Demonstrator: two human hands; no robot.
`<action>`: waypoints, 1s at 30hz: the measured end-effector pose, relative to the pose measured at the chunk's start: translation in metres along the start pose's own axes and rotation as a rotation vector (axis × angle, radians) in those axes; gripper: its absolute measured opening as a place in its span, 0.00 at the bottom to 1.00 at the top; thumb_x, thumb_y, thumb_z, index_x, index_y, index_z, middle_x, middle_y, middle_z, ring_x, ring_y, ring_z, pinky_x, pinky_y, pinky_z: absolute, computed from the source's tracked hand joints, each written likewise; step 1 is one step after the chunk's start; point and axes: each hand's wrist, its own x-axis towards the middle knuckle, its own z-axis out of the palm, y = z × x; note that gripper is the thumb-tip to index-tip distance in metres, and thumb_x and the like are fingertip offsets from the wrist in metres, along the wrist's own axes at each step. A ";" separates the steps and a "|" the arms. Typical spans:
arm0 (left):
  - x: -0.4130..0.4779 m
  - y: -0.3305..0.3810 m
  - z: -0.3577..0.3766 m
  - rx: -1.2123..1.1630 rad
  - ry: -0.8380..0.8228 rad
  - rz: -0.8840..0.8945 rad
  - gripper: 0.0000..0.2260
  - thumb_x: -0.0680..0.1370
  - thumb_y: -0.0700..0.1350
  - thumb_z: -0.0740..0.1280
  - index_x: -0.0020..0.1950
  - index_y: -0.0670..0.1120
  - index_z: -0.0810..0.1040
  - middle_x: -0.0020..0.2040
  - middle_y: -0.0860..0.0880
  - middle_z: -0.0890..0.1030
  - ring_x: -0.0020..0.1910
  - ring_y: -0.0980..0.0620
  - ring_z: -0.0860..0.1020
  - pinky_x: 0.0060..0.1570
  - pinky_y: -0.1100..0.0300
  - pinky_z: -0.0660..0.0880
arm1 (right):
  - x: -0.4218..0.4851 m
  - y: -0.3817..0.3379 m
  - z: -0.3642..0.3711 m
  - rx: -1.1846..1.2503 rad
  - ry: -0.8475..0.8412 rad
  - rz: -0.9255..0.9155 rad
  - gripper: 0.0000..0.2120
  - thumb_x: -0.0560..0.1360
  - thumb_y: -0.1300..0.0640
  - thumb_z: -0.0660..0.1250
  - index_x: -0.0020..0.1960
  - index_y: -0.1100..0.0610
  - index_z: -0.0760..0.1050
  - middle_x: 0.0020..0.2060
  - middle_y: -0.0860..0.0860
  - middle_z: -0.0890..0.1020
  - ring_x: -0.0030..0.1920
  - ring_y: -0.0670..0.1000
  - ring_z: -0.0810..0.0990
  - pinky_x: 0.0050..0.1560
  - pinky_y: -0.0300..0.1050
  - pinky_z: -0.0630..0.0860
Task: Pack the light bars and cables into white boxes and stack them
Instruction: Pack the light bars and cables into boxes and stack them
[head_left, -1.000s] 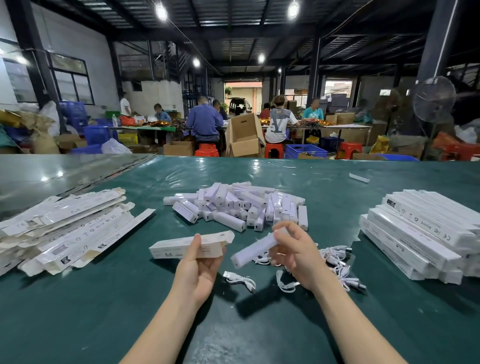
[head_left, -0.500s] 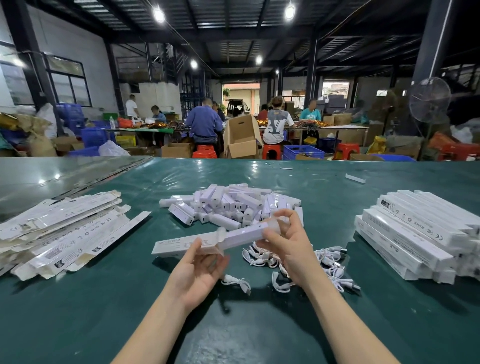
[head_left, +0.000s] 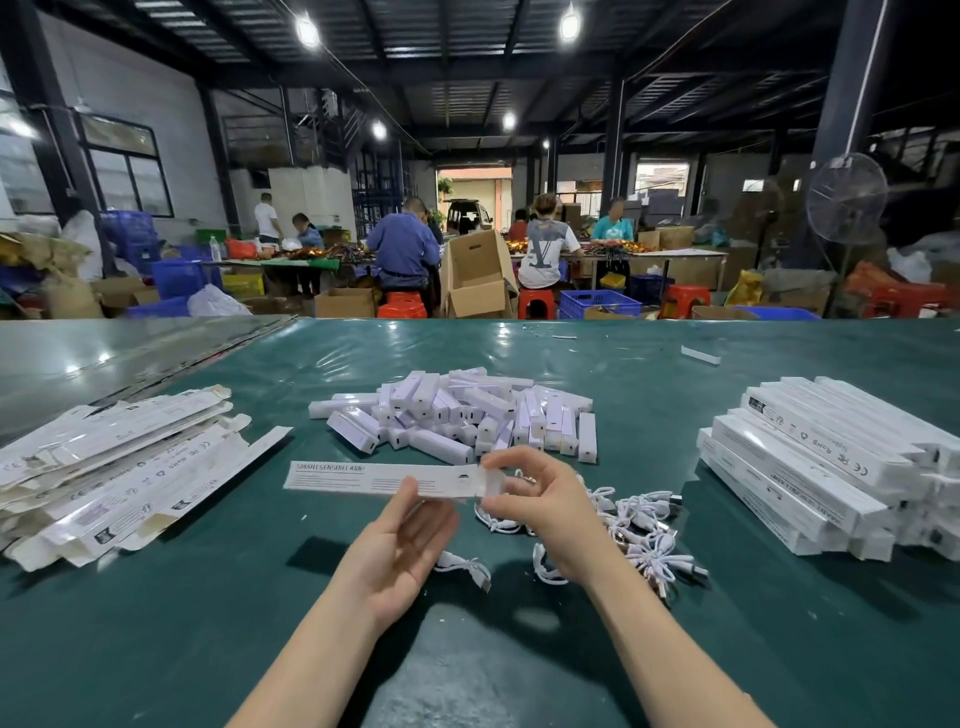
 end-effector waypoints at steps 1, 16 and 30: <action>-0.001 -0.001 0.001 0.000 -0.005 -0.002 0.11 0.80 0.43 0.60 0.46 0.37 0.76 0.34 0.42 0.83 0.31 0.50 0.83 0.37 0.56 0.81 | 0.001 0.002 0.002 0.029 -0.006 0.028 0.16 0.66 0.74 0.69 0.39 0.52 0.80 0.38 0.51 0.83 0.37 0.46 0.79 0.40 0.35 0.76; -0.004 -0.005 0.010 -0.046 -0.048 0.052 0.09 0.78 0.42 0.60 0.44 0.38 0.75 0.38 0.40 0.83 0.34 0.47 0.83 0.31 0.57 0.80 | 0.003 0.015 0.004 -0.536 0.217 -0.022 0.08 0.70 0.65 0.67 0.38 0.53 0.74 0.33 0.47 0.75 0.31 0.40 0.70 0.35 0.36 0.66; -0.002 0.004 -0.004 -0.119 -0.009 -0.065 0.11 0.80 0.44 0.58 0.44 0.41 0.76 0.30 0.49 0.81 0.28 0.56 0.78 0.23 0.68 0.73 | -0.002 0.034 0.010 -1.242 0.032 0.138 0.13 0.74 0.48 0.65 0.48 0.58 0.76 0.55 0.55 0.68 0.52 0.57 0.75 0.51 0.45 0.71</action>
